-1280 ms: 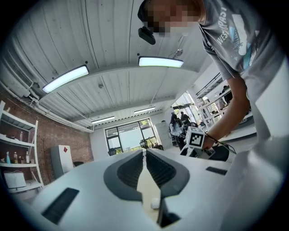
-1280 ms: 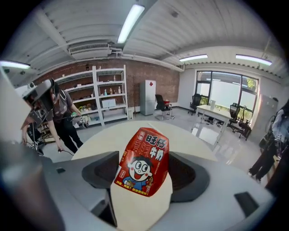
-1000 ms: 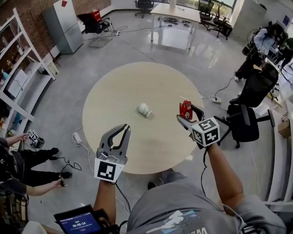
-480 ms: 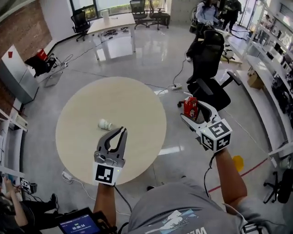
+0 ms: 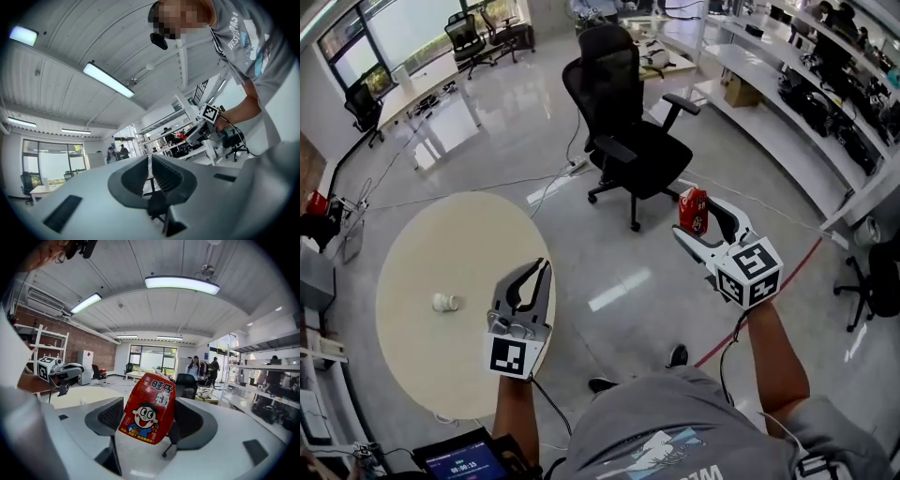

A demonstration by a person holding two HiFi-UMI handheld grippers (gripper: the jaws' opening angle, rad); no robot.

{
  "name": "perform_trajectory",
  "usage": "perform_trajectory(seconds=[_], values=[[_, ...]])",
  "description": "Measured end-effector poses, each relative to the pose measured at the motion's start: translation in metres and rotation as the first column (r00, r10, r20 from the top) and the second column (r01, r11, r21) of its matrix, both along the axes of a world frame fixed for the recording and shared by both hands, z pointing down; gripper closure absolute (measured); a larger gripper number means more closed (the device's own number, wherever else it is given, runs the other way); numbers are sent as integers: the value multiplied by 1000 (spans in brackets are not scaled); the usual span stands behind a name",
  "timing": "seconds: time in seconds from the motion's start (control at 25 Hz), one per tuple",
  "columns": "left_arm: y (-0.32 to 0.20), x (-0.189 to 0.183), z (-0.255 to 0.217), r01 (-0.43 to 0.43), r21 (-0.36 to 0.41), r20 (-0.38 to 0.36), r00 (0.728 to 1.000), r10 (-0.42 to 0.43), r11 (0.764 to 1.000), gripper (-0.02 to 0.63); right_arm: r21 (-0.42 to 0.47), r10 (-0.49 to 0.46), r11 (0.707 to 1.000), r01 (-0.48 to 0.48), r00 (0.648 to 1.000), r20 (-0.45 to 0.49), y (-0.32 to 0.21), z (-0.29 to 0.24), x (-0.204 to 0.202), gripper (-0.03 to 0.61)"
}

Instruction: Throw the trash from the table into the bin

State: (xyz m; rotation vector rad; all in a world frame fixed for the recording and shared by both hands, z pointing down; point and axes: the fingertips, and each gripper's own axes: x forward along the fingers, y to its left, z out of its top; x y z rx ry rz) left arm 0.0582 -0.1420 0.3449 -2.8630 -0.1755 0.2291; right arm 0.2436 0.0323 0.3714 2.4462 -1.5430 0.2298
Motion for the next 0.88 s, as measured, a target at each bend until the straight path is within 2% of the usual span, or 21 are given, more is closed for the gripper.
perform_trajectory(seconds=[0.16, 0.4, 0.56, 0.72, 0.88], values=[[79, 75, 16, -102, 6, 55, 993, 101, 995, 548, 10, 120, 993, -120, 993, 15, 100, 12, 69, 242], [195, 190, 37, -251, 6, 94, 964, 249, 968, 548, -13, 300, 954, -300, 953, 45, 254, 49, 161, 242], [279, 248, 48, -357, -6, 123, 927, 355, 934, 548, -74, 409, 912, -403, 910, 75, 353, 87, 200, 242], [348, 295, 66, -455, -10, 160, 878, 451, 890, 548, -124, 524, 850, -512, 844, 112, 447, 139, 230, 242], [402, 332, 83, -483, -26, 175, 860, 479, 875, 548, -157, 567, 822, -547, 811, 142, 522, 190, 264, 242]])
